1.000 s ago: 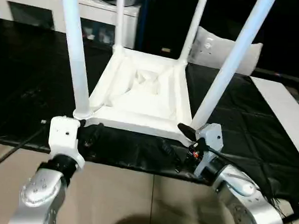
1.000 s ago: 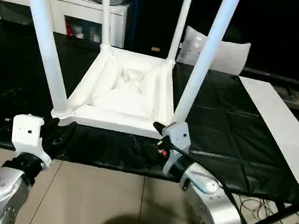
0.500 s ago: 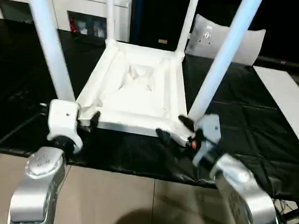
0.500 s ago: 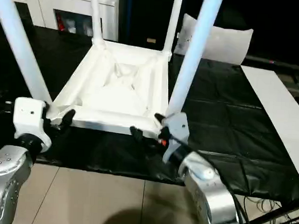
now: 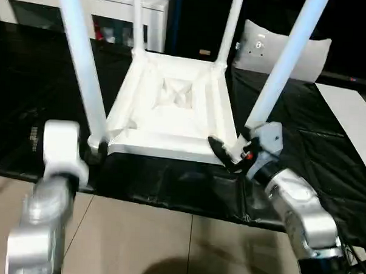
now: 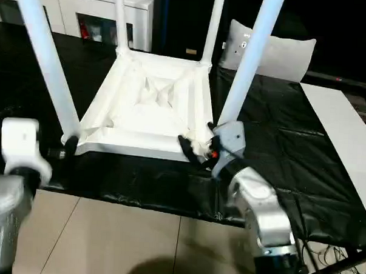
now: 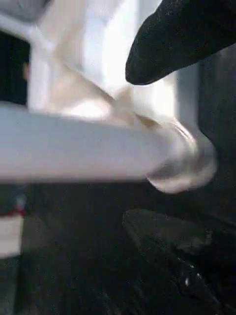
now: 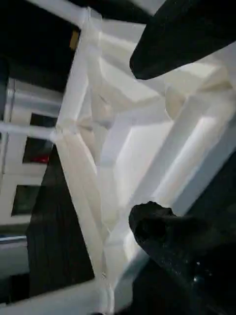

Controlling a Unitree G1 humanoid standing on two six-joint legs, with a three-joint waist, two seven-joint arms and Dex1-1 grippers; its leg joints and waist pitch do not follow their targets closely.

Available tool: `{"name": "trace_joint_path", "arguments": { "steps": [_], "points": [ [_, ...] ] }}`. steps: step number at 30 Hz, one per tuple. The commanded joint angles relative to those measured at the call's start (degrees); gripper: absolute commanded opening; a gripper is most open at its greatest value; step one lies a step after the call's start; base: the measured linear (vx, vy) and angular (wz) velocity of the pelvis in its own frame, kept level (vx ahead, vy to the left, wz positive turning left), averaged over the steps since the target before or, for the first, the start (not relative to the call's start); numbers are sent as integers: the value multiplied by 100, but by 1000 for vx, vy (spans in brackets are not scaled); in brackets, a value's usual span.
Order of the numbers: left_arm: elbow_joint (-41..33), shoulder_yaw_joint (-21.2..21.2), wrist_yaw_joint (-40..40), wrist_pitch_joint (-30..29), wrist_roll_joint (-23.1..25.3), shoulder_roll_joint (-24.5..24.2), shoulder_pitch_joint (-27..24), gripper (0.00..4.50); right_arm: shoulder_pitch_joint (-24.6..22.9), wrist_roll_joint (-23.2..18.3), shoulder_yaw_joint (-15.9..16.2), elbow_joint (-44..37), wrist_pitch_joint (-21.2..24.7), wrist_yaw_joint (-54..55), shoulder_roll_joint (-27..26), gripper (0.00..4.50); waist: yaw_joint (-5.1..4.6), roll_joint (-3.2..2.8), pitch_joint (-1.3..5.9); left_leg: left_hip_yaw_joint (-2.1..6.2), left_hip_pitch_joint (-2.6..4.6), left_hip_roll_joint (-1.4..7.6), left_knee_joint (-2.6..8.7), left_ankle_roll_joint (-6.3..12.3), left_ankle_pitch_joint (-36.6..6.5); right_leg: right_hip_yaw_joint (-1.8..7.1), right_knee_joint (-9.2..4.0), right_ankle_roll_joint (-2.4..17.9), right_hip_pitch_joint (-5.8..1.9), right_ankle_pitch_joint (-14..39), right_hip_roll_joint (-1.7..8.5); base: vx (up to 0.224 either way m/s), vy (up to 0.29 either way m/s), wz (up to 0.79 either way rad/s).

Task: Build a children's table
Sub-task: Flip table

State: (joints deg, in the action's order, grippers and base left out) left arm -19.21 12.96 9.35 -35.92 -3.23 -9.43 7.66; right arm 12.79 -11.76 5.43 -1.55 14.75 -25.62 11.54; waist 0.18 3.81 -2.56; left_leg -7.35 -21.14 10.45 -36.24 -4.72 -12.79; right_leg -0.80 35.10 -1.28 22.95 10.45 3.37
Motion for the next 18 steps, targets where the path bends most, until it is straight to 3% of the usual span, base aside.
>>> {"name": "trace_joint_path", "arguments": {
  "steps": [1,5,7,8,10,11,14,15,18],
  "points": [
    [167,-88,82,76,-87,-2,43,444,-35,54,-14,17,-56,-24,35,450,-14,-118,257,3,-11,140,591,-132,-1676,135,-431,735,-165,1756,265,0,0,0],
    [933,-149,-19,287,26,-98,546,444,-271,98,268,-195,-10,-26,-43,450,-19,-145,280,-20,-24,122,579,-80,-1412,145,-424,830,-181,1263,245,0,0,0],
    [1147,-102,-170,320,125,-106,681,409,-339,93,324,-264,36,-38,-75,450,-9,-129,302,-27,-19,128,566,-43,-1278,147,-399,906,-204,1073,257,0,0,0],
    [1305,-69,-226,389,144,-125,772,409,-388,62,368,-315,86,-63,-100,450,-2,-172,297,-29,-12,135,566,-36,-1196,145,-397,957,-202,940,253,0,0,0],
    [1448,-35,-252,460,131,-138,855,402,-431,25,412,-361,131,-99,-118,450,-8,-156,298,-26,-28,138,571,-38,-1150,143,-377,994,-230,881,256,0,0,0],
    [1502,-18,-256,488,117,-139,887,372,-447,12,432,-379,143,-119,-123,450,-4,-176,304,-26,-10,153,568,-36,-1069,142,-360,1063,-225,741,260,0,0,0],
    [1795,2,-230,624,34,-146,1049,355,-514,-114,604,-458,282,-391,-88,450,1,-182,297,-41,-1,159,571,-14,-1107,142,-360,1128,-226,695,261,0,0,0],
    [1884,0,-224,676,24,-154,1082,355,-516,-147,663,-458,340,-476,-72,450,7,-214,292,-41,5,163,576,-19,-1152,143,-362,1139,-222,728,266,0,0,0],
    [2018,5,-217,755,8,-163,1123,319,-504,-169,737,-442,392,-544,-56,450,7,-176,280,-57,8,184,586,-35,-1292,149,-387,1148,-215,940,282,0,0,0]
  ]
}}
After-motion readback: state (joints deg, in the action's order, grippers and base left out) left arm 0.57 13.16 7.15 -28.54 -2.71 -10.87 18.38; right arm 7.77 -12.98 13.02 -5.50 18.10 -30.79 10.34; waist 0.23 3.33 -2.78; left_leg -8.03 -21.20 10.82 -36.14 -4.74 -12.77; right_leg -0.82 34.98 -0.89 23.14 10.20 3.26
